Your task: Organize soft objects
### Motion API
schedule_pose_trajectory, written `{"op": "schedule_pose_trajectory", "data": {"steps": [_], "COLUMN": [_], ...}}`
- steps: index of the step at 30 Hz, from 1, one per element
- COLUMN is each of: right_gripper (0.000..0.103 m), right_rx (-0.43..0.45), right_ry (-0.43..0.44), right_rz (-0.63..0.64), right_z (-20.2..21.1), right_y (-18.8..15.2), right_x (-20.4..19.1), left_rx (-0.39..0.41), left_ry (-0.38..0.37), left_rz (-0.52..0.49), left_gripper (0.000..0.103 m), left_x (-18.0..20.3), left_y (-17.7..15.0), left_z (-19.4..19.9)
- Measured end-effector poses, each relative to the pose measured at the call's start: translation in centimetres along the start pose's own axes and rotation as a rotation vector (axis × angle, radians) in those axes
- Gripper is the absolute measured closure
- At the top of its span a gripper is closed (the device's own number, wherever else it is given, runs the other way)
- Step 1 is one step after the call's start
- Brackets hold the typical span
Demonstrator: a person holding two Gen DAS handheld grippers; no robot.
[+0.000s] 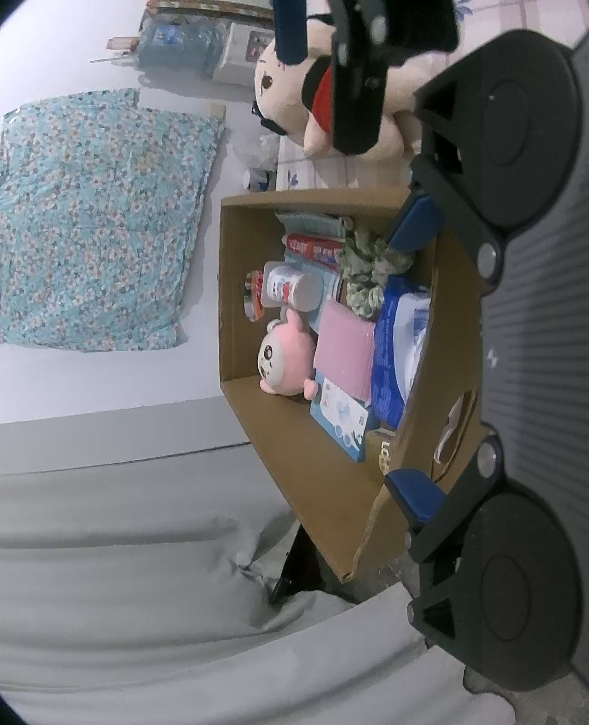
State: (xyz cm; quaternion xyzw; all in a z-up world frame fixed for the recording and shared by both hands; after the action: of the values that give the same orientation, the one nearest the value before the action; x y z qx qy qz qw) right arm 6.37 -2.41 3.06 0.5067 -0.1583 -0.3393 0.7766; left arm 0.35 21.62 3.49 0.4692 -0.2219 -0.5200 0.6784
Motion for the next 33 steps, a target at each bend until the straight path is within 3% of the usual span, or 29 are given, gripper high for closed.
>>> {"op": "schedule_pose_trajectory", "data": {"steps": [24,33], "right_gripper": [0.001,0.001], "right_rx": [0.017,0.011], "right_ry": [0.001,0.001], "right_rz": [-0.032,-0.037], "right_z": [0.3,0.4], "right_y": [0.0,0.1], "right_x": [0.8,0.7], "left_rx": [-0.007,0.009], "left_ry": [0.001,0.035], "left_rz": [0.013,0.004], "left_gripper": [0.000,0.000], "left_x": [-0.3,-0.9], "left_y": [-0.3,-0.1], "left_z": [0.2,0.2]}}
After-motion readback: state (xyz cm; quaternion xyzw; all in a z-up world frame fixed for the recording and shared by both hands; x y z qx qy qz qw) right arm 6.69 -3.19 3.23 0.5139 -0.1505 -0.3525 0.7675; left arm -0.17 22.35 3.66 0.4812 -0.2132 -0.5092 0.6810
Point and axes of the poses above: each gripper's, at about its wrist camera, not at the fingertips, and z roughly against the way its jaws point, x to its right, y to its top, the point moved 3 cm from there along -z, roughly the way its jaws point, and after that the axes turned 5 degrees about y, right-handed, at the moved point
